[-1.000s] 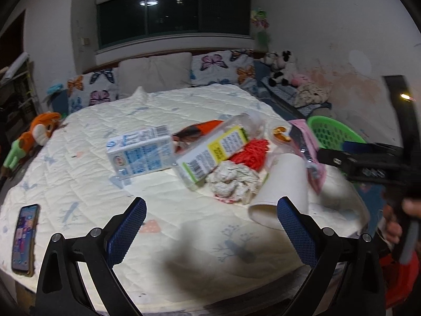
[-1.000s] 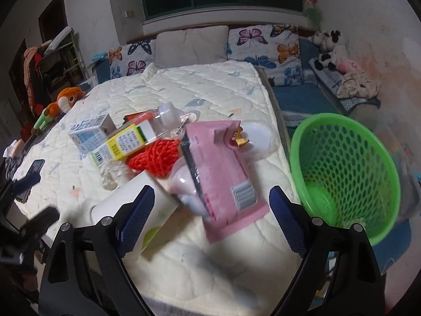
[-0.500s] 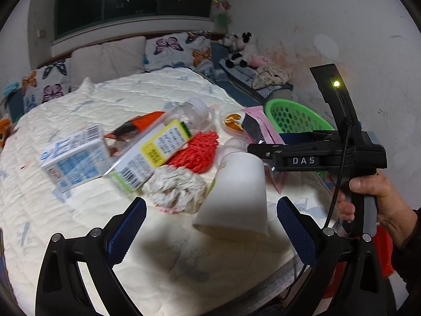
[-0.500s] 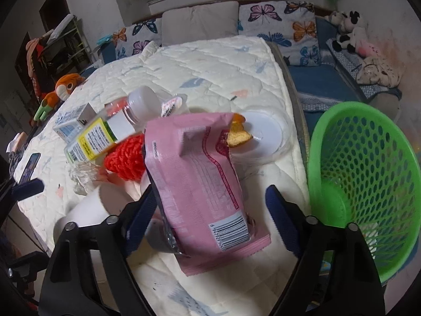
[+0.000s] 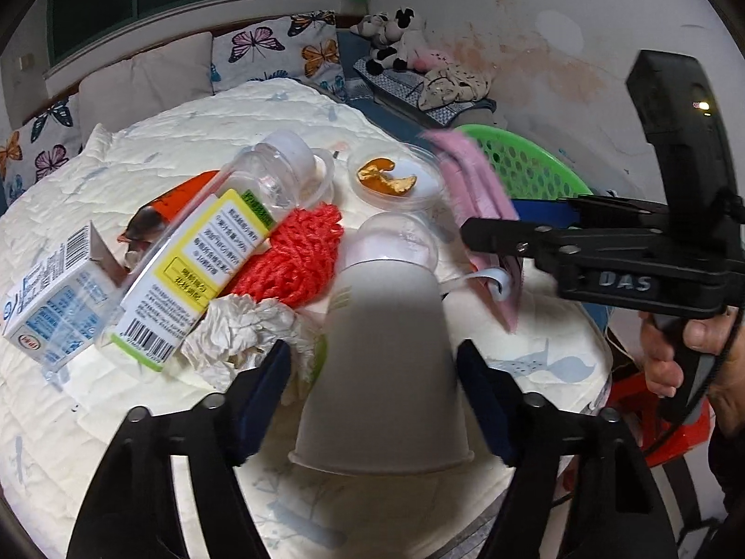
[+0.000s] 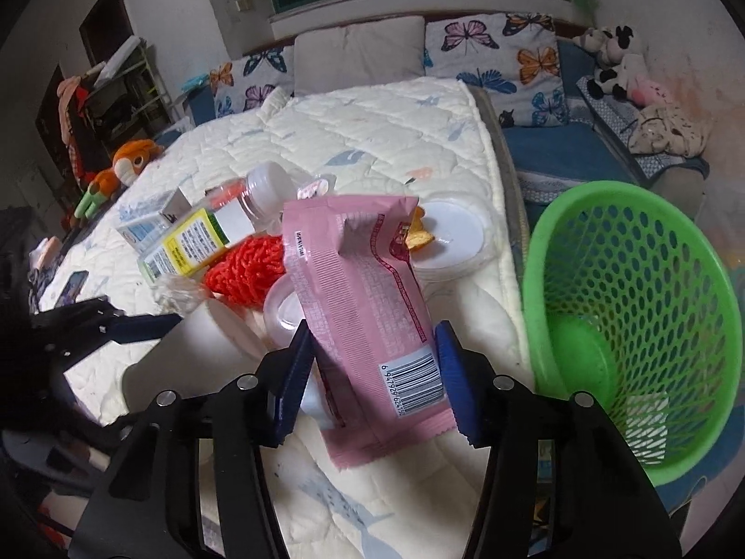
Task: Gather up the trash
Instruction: 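Carry the pink wrapper and paper cup to the green basket and release both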
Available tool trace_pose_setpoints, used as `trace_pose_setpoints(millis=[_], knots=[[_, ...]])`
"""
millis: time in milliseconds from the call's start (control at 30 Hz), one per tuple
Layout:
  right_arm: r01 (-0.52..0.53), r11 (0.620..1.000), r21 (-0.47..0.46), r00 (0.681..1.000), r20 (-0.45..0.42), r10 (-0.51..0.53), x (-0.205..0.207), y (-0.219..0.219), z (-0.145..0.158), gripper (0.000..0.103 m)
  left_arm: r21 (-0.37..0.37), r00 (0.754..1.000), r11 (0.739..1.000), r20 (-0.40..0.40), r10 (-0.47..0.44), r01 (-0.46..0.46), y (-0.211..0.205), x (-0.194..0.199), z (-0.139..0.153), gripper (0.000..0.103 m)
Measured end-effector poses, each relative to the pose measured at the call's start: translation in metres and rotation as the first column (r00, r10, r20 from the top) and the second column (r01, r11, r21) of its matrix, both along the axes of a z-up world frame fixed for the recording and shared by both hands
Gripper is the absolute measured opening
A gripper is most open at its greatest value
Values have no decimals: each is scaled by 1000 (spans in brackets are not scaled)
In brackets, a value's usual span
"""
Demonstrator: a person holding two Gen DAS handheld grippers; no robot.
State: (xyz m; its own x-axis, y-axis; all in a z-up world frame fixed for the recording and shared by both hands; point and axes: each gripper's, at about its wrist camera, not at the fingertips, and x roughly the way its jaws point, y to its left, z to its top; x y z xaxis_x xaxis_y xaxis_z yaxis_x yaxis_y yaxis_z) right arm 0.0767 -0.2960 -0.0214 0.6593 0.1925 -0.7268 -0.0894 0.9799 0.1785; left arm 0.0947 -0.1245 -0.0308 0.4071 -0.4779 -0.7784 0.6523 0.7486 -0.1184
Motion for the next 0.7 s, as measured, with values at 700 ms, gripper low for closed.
trace_pose_setpoints(millis=[700], knots=[[241, 970, -1, 967, 88, -240, -30, -88, 30, 52, -150, 997, 987, -24, -68, 64, -16, -4, 43, 58]])
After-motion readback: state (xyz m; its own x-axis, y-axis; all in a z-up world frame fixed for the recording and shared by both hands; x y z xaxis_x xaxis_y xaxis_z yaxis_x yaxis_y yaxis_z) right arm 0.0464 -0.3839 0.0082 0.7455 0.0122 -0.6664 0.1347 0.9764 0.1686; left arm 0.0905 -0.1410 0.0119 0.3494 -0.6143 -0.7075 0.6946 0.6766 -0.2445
